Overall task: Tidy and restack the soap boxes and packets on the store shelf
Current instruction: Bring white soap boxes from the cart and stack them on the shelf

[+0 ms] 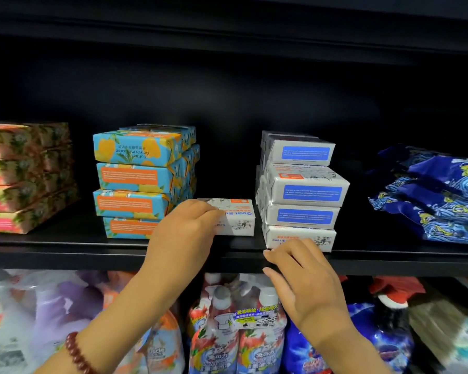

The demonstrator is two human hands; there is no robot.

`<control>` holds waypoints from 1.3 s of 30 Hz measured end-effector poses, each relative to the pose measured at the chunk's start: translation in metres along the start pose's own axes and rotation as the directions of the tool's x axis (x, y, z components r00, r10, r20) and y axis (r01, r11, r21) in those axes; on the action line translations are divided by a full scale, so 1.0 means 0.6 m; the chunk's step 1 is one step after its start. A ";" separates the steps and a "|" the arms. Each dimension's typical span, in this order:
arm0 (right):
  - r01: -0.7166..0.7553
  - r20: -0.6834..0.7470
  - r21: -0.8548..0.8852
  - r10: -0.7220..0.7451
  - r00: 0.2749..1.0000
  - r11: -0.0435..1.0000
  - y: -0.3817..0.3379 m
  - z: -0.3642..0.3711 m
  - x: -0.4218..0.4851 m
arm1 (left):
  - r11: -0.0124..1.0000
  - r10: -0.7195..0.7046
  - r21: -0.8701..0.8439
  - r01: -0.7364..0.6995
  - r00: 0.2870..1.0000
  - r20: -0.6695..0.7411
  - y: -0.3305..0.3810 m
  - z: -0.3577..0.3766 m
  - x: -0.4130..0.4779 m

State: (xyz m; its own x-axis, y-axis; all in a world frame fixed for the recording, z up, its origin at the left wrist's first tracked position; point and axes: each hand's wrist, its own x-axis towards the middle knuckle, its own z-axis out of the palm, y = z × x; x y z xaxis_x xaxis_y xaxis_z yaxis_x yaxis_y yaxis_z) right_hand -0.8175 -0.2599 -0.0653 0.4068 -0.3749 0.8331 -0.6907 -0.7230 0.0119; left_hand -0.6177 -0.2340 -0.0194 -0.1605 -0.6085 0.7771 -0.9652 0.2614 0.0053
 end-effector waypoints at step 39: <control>0.364 -0.290 -0.079 -0.371 0.882 0.928 0.011 -0.076 0.085 | 0.055 -0.273 -0.896 0.441 0.870 0.411 0.051 -0.053 0.024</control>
State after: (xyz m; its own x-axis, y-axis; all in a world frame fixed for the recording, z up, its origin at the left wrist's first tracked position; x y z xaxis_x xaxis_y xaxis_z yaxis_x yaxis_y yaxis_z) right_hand -0.8282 -0.2574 0.0024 0.4413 0.1056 0.8911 -0.5400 -0.7618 0.3578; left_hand -0.6427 -0.2110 0.0120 0.0386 -0.9086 0.4158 0.0606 0.4175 0.9067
